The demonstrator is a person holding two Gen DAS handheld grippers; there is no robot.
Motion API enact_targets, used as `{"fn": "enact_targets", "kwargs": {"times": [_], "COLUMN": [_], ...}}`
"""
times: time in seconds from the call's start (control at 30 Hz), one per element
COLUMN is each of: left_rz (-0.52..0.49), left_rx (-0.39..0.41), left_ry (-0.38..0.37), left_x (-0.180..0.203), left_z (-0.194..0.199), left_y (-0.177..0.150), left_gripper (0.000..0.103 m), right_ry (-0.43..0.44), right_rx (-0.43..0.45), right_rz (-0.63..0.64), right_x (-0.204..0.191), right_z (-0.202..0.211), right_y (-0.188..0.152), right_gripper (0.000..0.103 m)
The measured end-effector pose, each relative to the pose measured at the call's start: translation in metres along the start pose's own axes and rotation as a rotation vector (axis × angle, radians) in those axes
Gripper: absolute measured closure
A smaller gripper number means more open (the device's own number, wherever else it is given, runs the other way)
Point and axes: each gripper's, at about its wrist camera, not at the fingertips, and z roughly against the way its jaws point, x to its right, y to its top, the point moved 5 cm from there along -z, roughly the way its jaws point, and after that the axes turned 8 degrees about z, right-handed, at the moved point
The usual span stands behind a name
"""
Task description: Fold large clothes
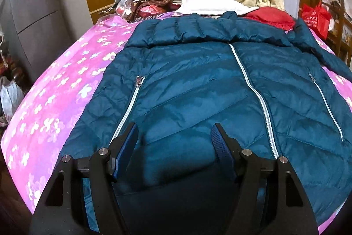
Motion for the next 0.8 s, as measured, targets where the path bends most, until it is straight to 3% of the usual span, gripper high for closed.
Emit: {"fn": "enact_targets", "kwargs": {"times": [0.53, 0.8], "left_rz": [0.049, 0.046], "left_rx": [0.096, 0.080], "left_ry": [-0.010, -0.008], "left_x": [-0.015, -0.015], "left_z": [0.039, 0.036], "left_y": [0.008, 0.006], "left_gripper": [0.034, 0.034], "right_ry": [-0.010, 0.020], "right_rx": [0.029, -0.031], "right_rz": [0.037, 0.006], "right_x": [-0.002, -0.006], "right_z": [0.059, 0.031], "right_y": [-0.015, -0.012], "right_gripper": [0.031, 0.031]}}
